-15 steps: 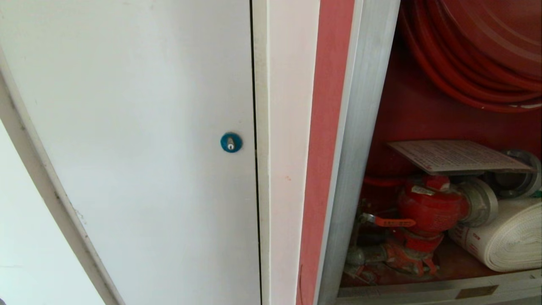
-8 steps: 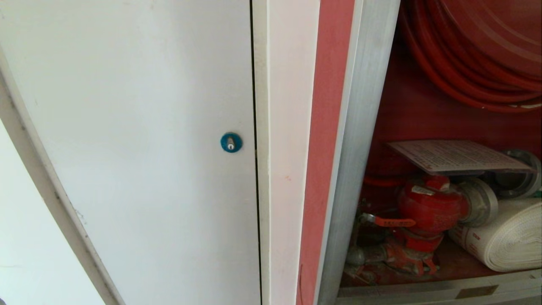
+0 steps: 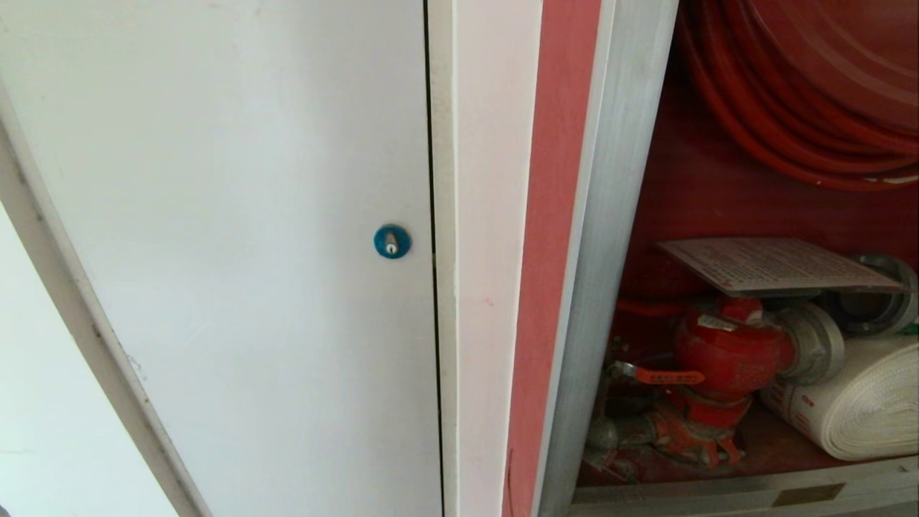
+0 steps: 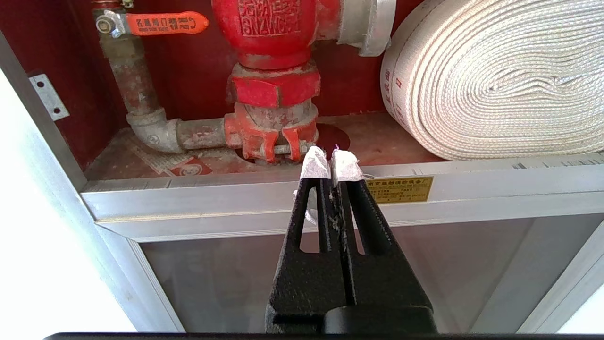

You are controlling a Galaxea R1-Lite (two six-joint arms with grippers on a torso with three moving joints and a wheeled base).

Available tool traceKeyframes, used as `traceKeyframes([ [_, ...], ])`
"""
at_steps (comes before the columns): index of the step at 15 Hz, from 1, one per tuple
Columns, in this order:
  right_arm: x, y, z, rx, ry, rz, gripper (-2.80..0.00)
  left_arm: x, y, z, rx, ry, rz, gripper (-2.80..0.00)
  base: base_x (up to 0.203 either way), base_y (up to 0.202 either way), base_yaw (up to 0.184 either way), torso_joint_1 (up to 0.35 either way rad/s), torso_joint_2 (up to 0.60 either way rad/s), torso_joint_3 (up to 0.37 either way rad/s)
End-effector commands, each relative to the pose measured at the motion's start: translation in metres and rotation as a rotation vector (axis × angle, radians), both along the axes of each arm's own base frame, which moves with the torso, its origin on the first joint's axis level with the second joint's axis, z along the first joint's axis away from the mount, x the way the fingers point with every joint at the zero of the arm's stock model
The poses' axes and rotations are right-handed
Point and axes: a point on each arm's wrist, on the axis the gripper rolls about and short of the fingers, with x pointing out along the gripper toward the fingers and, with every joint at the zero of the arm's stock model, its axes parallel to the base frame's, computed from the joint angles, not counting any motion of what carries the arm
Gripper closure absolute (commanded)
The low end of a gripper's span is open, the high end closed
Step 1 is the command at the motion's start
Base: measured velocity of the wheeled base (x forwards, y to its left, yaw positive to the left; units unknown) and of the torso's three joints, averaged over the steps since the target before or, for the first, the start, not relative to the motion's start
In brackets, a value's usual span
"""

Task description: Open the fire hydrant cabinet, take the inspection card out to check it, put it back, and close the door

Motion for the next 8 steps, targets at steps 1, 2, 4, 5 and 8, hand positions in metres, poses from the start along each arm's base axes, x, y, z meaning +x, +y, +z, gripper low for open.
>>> traceKeyframes([
  [1, 0.0000, 0.0000, 0.0000, 0.001, 0.000, 0.000, 0.00, 0.0018, 0.0000, -0.0063, 0.001, 0.022, 0.000, 0.00, 0.000, 0.000, 0.000, 0.000, 0.00, 0.000],
  [2, 0.0001, 0.0000, 0.0000, 0.001, 0.001, 0.000, 0.00, 0.0017, 0.0000, -0.0059, 0.001, 0.020, 0.000, 0.00, 0.000, 0.000, 0.000, 0.000, 0.00, 0.000],
  [4, 0.0000, 0.0000, 0.0000, 0.001, 0.000, 0.000, 0.00, 0.0017, 0.0000, -0.0059, 0.001, 0.020, 0.000, 0.00, 0.000, 0.000, 0.000, 0.000, 0.00, 0.000],
  [5, 0.0000, 0.0000, 0.0000, 0.001, 0.000, 0.000, 0.00, 0.0018, 0.0000, -0.0063, 0.001, 0.022, 0.000, 0.00, 0.000, 0.000, 0.000, 0.000, 0.00, 0.000],
  [8, 0.0000, 0.0000, 0.0000, 0.001, 0.000, 0.000, 0.00, 0.0017, 0.0000, -0.0062, 0.001, 0.022, 0.000, 0.00, 0.000, 0.000, 0.000, 0.000, 0.00, 0.000],
])
